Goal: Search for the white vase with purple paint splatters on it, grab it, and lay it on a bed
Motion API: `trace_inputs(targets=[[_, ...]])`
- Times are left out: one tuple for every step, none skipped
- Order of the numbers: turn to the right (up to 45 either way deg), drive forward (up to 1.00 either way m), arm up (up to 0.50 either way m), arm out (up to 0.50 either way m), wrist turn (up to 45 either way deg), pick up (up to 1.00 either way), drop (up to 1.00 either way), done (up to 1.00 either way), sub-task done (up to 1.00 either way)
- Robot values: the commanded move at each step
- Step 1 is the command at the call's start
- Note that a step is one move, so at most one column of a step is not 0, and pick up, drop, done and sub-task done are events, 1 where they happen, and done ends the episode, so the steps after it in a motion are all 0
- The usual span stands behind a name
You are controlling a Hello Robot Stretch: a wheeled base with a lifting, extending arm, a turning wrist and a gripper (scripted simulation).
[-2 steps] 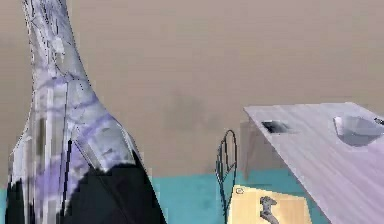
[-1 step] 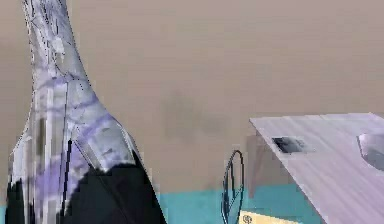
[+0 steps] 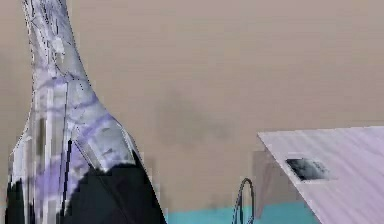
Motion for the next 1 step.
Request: trace_inputs(targets=[[-45.0,0.00,0.00,0.00,0.0,0.00,0.00,0.00,0.00]])
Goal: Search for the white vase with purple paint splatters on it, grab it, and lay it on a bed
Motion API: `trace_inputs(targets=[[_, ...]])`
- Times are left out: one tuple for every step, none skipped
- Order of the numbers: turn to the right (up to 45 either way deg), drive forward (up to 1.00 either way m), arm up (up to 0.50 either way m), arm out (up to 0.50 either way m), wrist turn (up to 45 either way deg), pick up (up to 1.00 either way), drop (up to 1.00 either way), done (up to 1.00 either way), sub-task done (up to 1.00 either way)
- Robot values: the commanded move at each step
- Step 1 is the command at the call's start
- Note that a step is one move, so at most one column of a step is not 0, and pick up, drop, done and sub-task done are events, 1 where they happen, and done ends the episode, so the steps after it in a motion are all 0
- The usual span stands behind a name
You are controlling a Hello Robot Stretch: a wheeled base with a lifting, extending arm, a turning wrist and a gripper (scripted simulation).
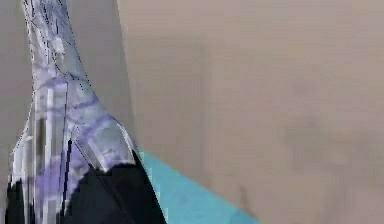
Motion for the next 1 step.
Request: trace_inputs(targets=[[-45.0,0.00,0.00,0.00,0.0,0.00,0.00,0.00,0.00]])
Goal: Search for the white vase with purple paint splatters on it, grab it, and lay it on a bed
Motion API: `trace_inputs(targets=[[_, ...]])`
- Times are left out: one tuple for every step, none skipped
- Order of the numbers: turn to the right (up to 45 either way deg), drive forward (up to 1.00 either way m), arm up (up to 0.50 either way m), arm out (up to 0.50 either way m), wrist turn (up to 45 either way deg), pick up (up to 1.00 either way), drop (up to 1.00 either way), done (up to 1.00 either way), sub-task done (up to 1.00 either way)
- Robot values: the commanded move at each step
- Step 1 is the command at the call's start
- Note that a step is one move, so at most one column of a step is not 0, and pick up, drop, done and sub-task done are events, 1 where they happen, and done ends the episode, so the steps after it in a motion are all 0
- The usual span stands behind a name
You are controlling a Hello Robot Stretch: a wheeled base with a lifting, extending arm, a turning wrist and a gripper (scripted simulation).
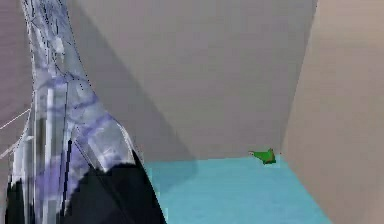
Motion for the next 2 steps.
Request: trace_inputs(targets=[[-18.0,0.00,0.00,0.00,0.0,0.00,0.00,0.00,0.00],[0.0,0.30,0.00,0.00,0.0,0.00,0.00,0.00,0.00]])
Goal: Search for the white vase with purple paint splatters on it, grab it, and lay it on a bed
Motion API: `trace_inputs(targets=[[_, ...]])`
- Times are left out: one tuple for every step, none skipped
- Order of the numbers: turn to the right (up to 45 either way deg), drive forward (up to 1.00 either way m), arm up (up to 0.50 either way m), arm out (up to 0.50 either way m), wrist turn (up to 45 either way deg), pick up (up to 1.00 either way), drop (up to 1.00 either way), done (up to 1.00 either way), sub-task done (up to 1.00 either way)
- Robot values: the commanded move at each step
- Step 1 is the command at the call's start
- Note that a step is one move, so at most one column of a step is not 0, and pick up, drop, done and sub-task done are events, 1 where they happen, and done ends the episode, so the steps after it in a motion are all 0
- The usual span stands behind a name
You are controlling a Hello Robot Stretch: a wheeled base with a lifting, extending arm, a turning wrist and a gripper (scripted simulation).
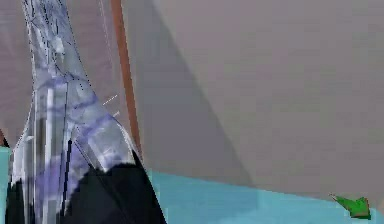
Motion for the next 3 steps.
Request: trace_inputs(targets=[[-45.0,0.00,0.00,0.00,0.0,0.00,0.00,0.00,0.00],[-30.0,0.00,0.00,0.00,0.0,0.00,0.00,0.00,0.00],[0.0,0.50,0.00,0.00,0.0,0.00,0.00,0.00,0.00]])
